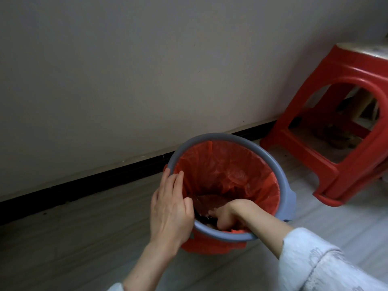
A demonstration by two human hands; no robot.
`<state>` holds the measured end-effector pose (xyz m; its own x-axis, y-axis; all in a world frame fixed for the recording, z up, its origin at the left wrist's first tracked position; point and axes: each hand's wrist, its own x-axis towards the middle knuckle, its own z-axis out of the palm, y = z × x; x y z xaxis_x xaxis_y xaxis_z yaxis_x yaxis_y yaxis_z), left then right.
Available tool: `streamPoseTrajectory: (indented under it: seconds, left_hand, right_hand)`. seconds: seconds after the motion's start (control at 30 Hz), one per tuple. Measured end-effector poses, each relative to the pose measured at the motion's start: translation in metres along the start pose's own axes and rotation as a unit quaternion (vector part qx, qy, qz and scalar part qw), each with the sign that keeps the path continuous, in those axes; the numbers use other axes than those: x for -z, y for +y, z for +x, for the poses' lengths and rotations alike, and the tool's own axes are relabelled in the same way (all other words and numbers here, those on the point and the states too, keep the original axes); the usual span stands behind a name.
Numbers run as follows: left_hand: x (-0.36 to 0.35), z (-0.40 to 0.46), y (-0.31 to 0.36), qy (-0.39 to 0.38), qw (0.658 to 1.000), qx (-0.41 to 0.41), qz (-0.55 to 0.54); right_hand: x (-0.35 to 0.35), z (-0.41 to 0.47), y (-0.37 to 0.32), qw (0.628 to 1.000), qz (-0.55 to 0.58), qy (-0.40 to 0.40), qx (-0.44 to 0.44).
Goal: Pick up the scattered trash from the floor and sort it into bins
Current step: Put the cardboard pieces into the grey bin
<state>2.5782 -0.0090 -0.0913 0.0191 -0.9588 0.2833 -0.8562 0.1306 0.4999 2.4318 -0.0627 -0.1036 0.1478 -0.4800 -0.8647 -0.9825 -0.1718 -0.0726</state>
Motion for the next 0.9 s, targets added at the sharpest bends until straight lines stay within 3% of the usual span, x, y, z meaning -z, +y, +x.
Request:
streamPoseTrajectory:
  seconds: [0.1, 0.2, 0.27, 0.43, 0.53, 0.7, 0.83, 0.9]
  left_hand:
    - [0.002, 0.0, 0.001, -0.013, 1.0, 0.002, 0.012]
    - [0.004, 0.0, 0.002, -0.022, 0.999, 0.006, 0.024]
    - [0.005, 0.0, 0.002, -0.026, 0.999, 0.007, 0.041]
    - [0.01, 0.003, 0.003, -0.043, 0.991, -0.024, 0.128]
    - [0.019, -0.004, 0.023, -0.04, 0.986, -0.088, 0.138]
    - [0.0, -0.044, 0.105, -0.05, 0.953, -0.291, 0.071]
    - [-0.051, -0.086, 0.18, -0.146, 0.87, -0.465, 0.078]
    - [-0.085, -0.12, 0.212, -0.206, 0.833, -0.509, 0.066]
  right_hand:
    - [0.004, -0.012, 0.002, 0.996, 0.087, 0.03, 0.009]
    - [0.002, -0.026, 0.009, 0.988, 0.028, 0.148, 0.019]
    - [-0.003, -0.042, 0.017, 0.97, 0.062, 0.231, 0.048]
    - [-0.037, -0.1, 0.044, 0.872, 0.182, 0.439, 0.121]
    - [-0.068, -0.135, 0.064, 0.815, 0.234, 0.511, 0.14]
    - [-0.145, -0.171, 0.121, 0.783, 0.313, 0.533, 0.068]
    - [-0.229, -0.178, 0.172, 0.774, 0.383, 0.504, -0.03]
    - [-0.275, -0.182, 0.199, 0.778, 0.392, 0.483, -0.089]
